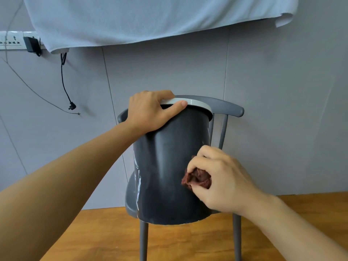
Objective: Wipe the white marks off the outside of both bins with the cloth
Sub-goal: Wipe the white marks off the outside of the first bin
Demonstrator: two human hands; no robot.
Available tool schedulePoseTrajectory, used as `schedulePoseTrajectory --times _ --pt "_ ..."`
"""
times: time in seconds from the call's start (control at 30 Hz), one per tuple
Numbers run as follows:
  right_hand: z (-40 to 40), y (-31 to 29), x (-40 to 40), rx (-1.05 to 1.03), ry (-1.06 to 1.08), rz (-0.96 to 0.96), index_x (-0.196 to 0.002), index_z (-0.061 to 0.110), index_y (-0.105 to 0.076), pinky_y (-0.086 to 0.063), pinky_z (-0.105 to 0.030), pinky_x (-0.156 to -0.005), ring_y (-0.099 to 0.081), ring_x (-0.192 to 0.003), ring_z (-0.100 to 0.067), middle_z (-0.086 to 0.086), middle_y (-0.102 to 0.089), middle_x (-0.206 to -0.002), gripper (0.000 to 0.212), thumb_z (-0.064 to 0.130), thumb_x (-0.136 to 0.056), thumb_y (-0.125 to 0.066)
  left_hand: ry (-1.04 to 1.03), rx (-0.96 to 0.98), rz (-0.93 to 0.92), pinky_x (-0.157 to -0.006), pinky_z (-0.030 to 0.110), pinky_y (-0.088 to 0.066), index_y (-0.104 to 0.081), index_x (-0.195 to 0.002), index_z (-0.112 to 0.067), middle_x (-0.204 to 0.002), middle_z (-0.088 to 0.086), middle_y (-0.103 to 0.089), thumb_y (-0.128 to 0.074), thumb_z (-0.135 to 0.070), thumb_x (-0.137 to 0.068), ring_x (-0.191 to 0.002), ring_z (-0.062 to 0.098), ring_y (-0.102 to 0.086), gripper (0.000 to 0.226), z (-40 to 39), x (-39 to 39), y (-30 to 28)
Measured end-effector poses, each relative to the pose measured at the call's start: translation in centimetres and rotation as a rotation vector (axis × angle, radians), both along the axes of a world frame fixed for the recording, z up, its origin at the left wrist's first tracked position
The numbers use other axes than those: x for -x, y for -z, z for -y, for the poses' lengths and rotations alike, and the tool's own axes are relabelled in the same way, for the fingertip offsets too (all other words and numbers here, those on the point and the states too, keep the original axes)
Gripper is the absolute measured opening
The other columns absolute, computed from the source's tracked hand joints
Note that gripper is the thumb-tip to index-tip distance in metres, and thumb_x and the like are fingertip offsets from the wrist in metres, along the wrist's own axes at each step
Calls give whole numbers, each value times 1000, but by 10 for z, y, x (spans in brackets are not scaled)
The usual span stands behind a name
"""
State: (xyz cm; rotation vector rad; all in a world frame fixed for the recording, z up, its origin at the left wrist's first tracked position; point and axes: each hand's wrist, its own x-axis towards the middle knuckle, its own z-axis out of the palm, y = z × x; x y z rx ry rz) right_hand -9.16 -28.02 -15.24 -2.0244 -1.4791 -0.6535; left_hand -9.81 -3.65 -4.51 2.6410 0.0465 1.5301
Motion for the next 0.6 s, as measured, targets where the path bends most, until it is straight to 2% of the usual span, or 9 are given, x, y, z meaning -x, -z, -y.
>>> schedulePoseTrajectory --times 0.07,0.17,0.23,0.33,0.47,0.53,0.6 --pt "-3 -4 -5 -69 6 -28 -100 36 -66 -56 -25 -72 -54 -94 -7 18 -51 -100 18 44 -85 -71 -10 5 1 -68 39 -50 -64 -80 -30 -60 -4 -58 -44 -80 -83 -64 22 -56 54 1 2 0" --pt "-12 -25 -20 -330 79 -84 -103 27 -73 -52 -22 -77 -59 -94 -11 10 -57 -102 18 36 -87 -75 3 -4 0 -69 39 -51 -66 -82 -30 -62 -4 -61 -44 -80 -83 -64 21 -57 55 4 3 0" --pt "-15 -35 -27 -392 147 -99 -105 22 -75 -54 -27 -79 -60 -94 -14 6 -58 -102 17 28 -89 -78 16 -15 2 -67 39 -50 -64 -80 -32 -61 -5 -60 -45 -80 -84 -63 20 -56 52 7 2 0" --pt "-7 -19 -21 -276 69 -94 -105 22 -74 -58 -31 -79 -59 -95 -12 8 -58 -103 18 27 -88 -79 9 -13 -4 -66 38 -50 -63 -78 -35 -61 -6 -61 -46 -79 -84 -64 19 -57 48 5 0 -2" --pt "17 24 3 -14 -63 -63 -101 30 -71 -53 -21 -72 -53 -94 -7 17 -52 -99 21 35 -82 -78 1 8 -3 -67 41 -51 -66 -81 -29 -64 -4 -63 -44 -79 -84 -66 22 -59 55 1 0 -1" --pt "21 27 2 7 -61 -55 -100 30 -72 -51 -21 -71 -52 -93 -7 16 -51 -98 20 34 -81 -77 2 8 -4 -68 40 -51 -67 -82 -30 -65 -5 -63 -45 -79 -84 -67 23 -59 53 2 1 -1" --pt "15 18 -5 -85 -44 -70 -100 27 -73 -50 -21 -73 -54 -92 -7 14 -52 -98 18 34 -84 -74 1 9 -12 -69 41 -51 -67 -84 -31 -66 -5 -64 -45 -79 -84 -68 24 -60 53 3 1 -2"
